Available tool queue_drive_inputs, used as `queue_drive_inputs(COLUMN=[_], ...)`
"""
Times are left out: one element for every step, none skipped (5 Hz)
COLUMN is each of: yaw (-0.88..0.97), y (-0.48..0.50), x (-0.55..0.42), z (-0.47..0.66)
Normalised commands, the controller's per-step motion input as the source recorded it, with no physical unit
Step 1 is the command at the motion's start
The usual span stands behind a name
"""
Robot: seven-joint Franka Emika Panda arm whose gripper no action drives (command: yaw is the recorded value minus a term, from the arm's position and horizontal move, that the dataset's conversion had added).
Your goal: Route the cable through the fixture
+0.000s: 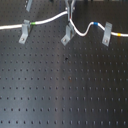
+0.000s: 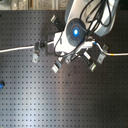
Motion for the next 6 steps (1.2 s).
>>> queue_drive_inputs(yaw=[-0.18, -0.26, -0.03, 0.2, 0.23, 0.0], y=[-0.187, -0.201, 0.002, 0.162, 0.208, 0.002], x=[0.012, 0.021, 0.102, 0.07, 0.15, 0.023], z=[-0.26, -0.34, -0.3, -0.27, -0.18, 0.0])
